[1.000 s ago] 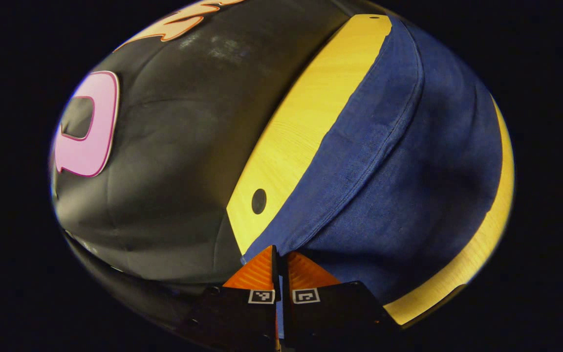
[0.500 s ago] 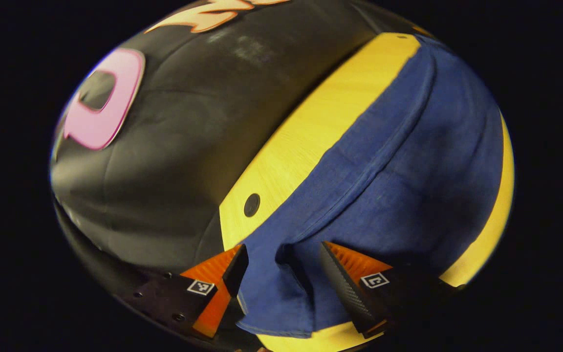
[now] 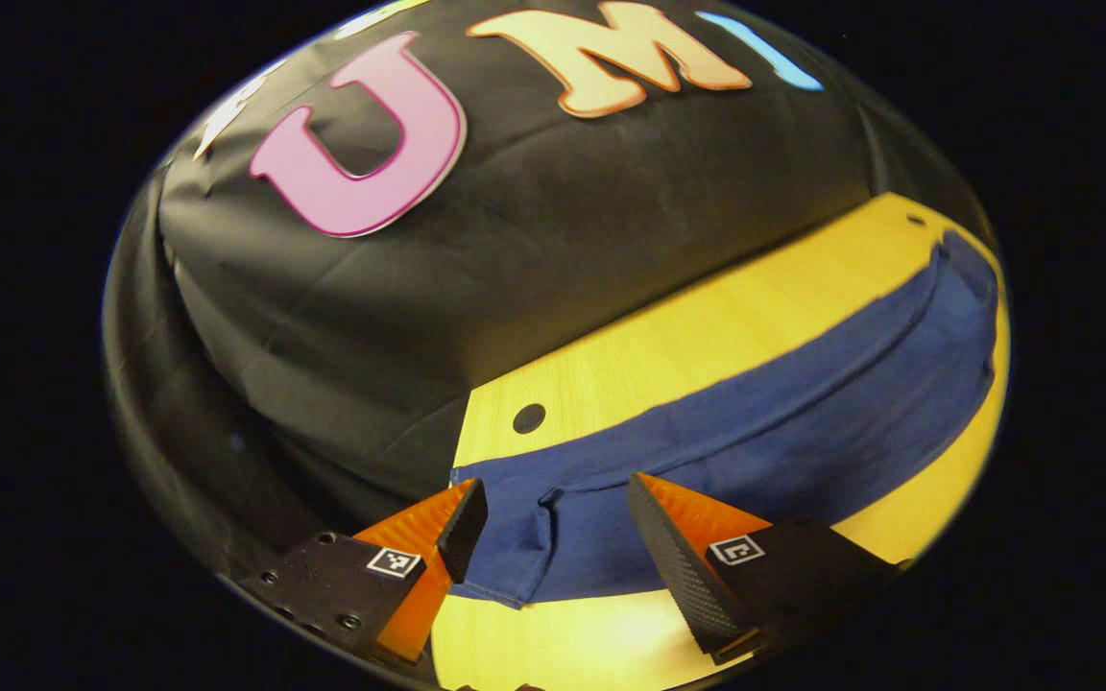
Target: Grasp the waist and the cuffs of the jeans and fold them to make the two legs overlap; first hold the waist and fold one-third of the jeans toward the cuffs, then hold the cuffs and fold the remaining one-third in the same direction to finish folding.
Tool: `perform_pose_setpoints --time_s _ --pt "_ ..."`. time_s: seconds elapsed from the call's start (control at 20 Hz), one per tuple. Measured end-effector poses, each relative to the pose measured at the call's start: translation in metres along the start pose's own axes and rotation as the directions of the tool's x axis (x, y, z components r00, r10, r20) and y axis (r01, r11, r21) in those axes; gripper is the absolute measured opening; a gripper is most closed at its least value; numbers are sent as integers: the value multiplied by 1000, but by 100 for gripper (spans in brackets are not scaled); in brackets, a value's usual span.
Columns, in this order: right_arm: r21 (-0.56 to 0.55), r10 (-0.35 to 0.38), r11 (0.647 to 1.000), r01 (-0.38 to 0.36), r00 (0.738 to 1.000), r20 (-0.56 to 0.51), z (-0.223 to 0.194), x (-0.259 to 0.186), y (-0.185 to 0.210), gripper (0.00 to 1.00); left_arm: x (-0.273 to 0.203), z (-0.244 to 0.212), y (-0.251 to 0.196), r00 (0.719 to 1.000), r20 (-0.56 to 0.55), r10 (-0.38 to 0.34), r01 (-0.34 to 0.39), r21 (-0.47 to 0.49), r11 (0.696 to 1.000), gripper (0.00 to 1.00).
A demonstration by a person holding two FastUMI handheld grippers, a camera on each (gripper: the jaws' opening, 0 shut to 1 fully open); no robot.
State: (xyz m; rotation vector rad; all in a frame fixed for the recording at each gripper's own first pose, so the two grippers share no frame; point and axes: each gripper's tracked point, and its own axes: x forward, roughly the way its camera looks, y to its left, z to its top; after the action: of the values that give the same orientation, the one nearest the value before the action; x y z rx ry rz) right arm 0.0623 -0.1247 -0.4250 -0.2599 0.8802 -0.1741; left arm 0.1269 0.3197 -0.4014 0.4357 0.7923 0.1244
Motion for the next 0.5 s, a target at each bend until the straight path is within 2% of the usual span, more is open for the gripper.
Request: perform_pose_setpoints --time_s 0.15,0.3,0.45,0.5 --pt "95 104 991 -95 990 -95 -28 13 5 99 -3 23 -1 999 36 20 -15 -137 990 94" --pt "181 199 971 -159 953 -228 -66 23 23 99 -15 42 -3 995 95 -6 36 -313 949 94" --pt "347 281 922 -170 911 -302 -85 25 34 100 -20 51 1 989 144 -6 66 -418 906 94" --pt "381 281 910 -163 919 -277 -75 26 31 100 -23 53 4 989 150 0 66 -434 899 94"
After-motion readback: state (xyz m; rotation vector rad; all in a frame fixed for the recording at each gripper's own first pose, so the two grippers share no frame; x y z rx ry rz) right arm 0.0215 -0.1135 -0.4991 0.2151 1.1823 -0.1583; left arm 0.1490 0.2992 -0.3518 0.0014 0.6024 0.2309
